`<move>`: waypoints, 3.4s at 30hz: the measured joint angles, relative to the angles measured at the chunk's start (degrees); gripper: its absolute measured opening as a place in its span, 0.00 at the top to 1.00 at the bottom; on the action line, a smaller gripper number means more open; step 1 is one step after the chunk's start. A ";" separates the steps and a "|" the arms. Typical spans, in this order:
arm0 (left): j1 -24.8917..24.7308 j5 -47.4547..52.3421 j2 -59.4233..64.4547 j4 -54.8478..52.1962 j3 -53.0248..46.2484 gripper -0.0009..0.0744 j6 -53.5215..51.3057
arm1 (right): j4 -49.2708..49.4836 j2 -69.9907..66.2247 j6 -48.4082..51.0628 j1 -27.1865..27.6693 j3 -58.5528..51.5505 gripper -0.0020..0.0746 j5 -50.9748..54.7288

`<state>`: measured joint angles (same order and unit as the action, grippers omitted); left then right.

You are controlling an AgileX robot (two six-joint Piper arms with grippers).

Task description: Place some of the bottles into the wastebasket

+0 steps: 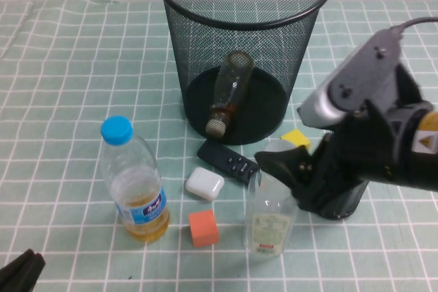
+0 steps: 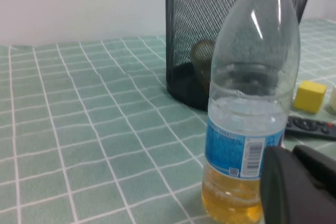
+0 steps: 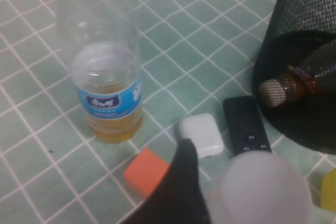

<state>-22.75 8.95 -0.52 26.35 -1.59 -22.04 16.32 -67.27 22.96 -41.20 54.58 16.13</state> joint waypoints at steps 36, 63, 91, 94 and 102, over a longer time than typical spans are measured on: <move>0.00 1.01 -0.04 0.36 0.00 0.99 -0.08 | -28.37 -19.26 -27.43 0.13 79.91 0.97 41.82; 0.00 1.01 -0.13 0.15 0.00 0.99 -0.08 | -17.48 -50.54 -26.88 9.70 91.37 0.45 49.97; 0.00 1.10 -0.13 0.15 0.00 0.99 -0.08 | -35.36 0.18 -22.09 12.78 54.54 0.98 51.96; 0.00 1.10 -0.13 0.15 0.00 0.99 -0.08 | -30.33 11.92 -23.76 19.98 31.82 0.98 41.79; 0.00 1.10 -0.13 0.15 0.00 0.99 -0.08 | -26.54 41.75 -19.14 38.34 -21.96 0.98 1.61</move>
<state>-22.75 10.05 -0.65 26.51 -1.59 -22.12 -10.22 -25.52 3.82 -2.86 32.62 17.74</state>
